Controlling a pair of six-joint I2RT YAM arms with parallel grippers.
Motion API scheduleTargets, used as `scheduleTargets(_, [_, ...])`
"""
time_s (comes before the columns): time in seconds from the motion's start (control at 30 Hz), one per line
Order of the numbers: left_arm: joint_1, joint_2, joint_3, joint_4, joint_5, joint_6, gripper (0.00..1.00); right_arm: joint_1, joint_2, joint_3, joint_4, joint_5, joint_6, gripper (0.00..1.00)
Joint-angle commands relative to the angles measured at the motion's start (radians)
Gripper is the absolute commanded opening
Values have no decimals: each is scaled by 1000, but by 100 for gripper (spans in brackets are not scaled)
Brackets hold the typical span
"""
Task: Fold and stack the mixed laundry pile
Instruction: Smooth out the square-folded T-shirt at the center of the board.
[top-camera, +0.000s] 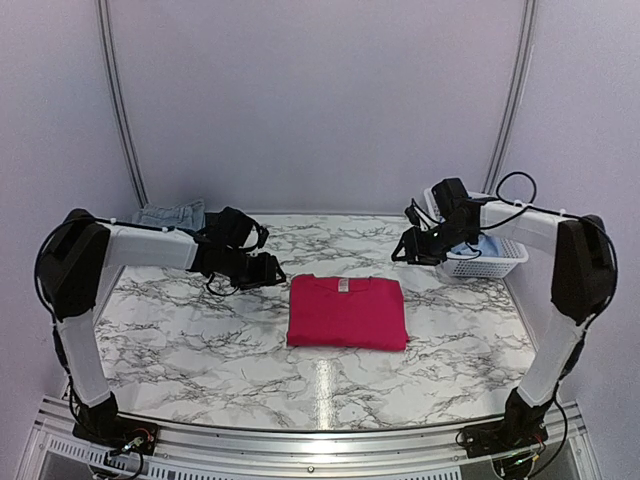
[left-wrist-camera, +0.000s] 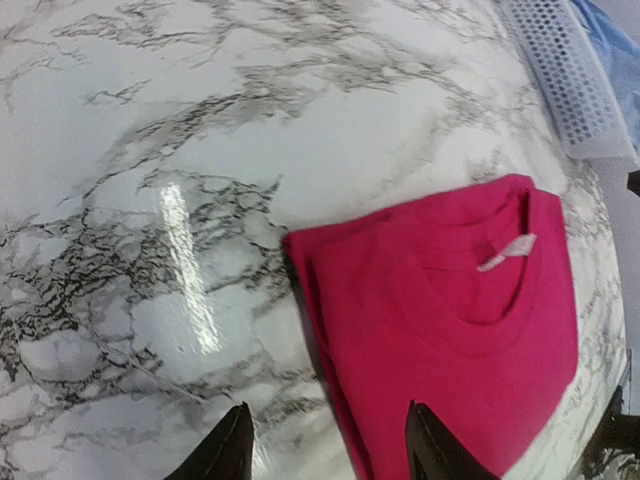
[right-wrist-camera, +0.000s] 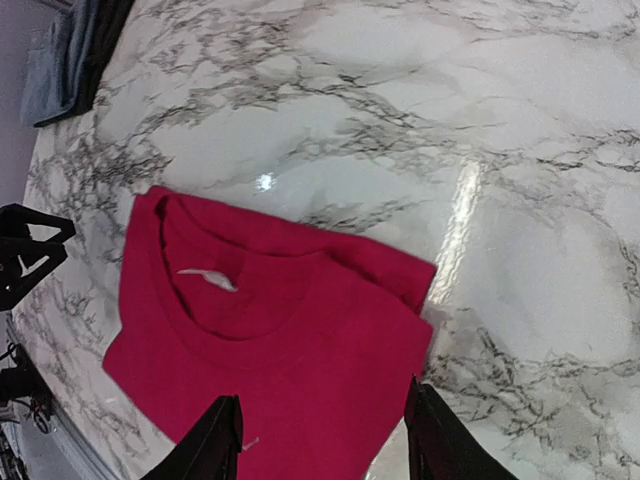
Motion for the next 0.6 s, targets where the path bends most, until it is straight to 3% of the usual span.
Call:
scheduleTargets(0.0, [-64,-154,-96,60,159,31,52,80,-151,-110,-11,-70,66,51])
scheduleTargets(0.17, [-185,-136,-128,189,274,-42,43,184,-215,-317,224,-216,263,51])
scheduleTargets(0.33, [-207,-22,-172,313,289,-137,37,205,-181,-546,474,-301,415,50])
scheduleTargets(0.43, [-206,32,-217,338,291,-163,35,164,-118,-634,527,-321,406,49])
scheduleTargets(0.57, [-196,43,-318,351,262,-191,33,87,-53,-644,447,-273,300,48])
